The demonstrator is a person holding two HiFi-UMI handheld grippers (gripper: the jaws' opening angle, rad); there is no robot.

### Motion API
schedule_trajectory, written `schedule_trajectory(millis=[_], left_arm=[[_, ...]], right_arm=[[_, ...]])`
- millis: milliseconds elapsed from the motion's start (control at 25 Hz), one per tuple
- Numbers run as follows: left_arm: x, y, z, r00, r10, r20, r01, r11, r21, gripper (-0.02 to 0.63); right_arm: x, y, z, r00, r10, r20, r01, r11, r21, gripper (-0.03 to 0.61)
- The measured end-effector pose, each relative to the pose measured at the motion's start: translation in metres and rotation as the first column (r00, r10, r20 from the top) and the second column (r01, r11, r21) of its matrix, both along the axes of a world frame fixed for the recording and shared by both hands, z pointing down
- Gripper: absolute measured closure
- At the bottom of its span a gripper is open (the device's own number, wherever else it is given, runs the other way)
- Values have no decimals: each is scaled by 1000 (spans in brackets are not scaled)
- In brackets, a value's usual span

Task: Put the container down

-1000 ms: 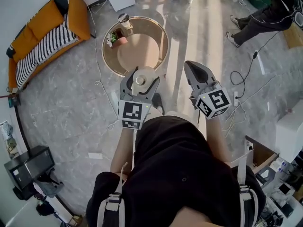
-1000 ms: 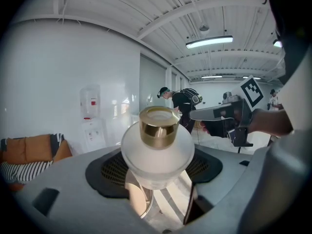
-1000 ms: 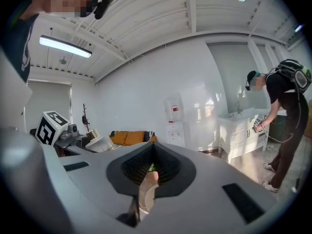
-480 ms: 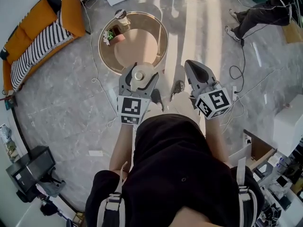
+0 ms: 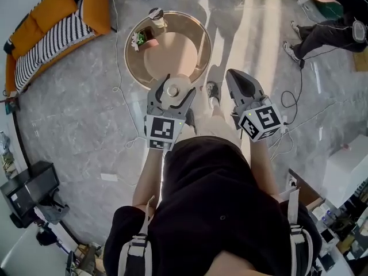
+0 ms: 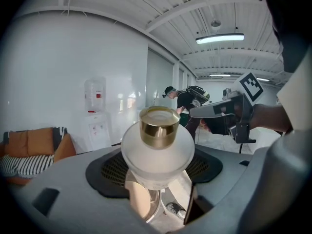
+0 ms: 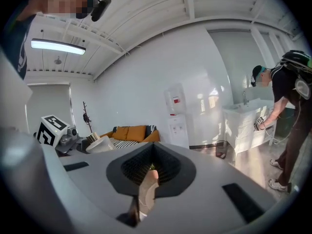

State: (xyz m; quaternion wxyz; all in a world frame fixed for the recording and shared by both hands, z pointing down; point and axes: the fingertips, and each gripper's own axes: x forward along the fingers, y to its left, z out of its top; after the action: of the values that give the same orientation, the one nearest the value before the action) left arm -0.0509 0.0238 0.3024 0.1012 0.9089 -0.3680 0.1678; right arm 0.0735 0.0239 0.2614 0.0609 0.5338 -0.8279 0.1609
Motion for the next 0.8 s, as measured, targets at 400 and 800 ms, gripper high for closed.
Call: schedule_trajectory(millis=[400, 800], left_arm=[[26, -57, -5, 990, -143, 10, 143, 990, 9, 276], [63, -110, 28, 958, -288, 7, 288, 957, 25, 276]], right_arm=[[14, -86, 1, 983, -183, 7, 184, 983, -11, 575], [41, -151, 43, 932, -360, 34, 362, 928, -88, 575]])
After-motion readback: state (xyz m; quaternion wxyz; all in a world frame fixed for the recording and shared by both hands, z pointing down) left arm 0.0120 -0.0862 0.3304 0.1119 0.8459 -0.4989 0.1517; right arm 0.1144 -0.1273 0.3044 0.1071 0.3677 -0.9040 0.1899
